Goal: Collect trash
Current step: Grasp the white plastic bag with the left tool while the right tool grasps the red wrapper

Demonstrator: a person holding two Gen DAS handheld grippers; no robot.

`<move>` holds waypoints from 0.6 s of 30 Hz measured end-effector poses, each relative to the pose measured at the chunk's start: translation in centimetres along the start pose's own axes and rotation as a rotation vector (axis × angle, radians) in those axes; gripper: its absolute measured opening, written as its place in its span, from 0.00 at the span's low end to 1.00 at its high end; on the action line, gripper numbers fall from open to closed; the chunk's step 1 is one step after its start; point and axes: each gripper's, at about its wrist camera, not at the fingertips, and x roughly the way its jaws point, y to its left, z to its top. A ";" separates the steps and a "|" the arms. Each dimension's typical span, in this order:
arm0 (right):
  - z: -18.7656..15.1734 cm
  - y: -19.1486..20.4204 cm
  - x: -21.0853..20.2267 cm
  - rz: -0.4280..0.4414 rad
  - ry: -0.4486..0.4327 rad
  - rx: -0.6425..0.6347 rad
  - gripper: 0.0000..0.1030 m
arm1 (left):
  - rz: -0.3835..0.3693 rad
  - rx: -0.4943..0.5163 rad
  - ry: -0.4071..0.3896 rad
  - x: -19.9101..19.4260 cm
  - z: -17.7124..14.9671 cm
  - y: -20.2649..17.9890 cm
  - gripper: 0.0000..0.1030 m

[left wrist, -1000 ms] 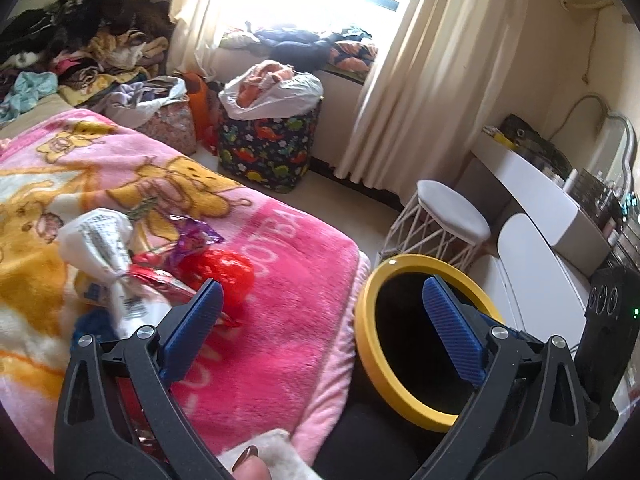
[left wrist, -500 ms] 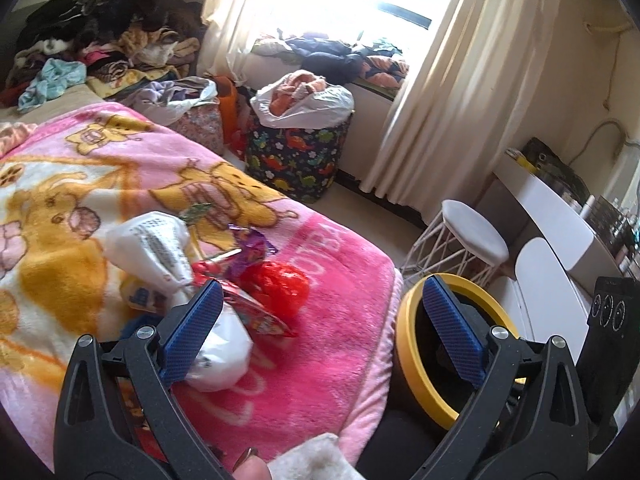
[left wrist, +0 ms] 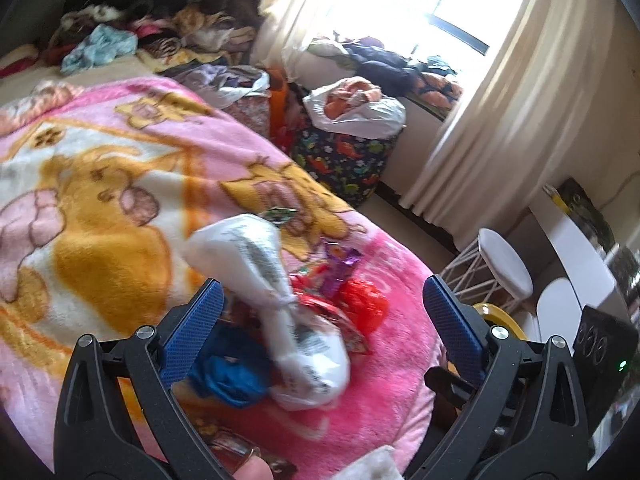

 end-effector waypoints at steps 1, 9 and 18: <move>0.0 0.1 0.4 0.004 0.007 -0.005 0.48 | 0.002 -0.017 0.005 0.2 0.1 0.5 0.88; 0.5 0.7 4.4 0.006 0.082 -0.056 0.38 | -0.011 -0.117 0.083 2.2 0.6 2.9 0.73; 1.0 0.4 7.7 0.028 0.145 -0.054 0.24 | 0.017 -0.233 0.178 5.0 1.2 4.5 0.60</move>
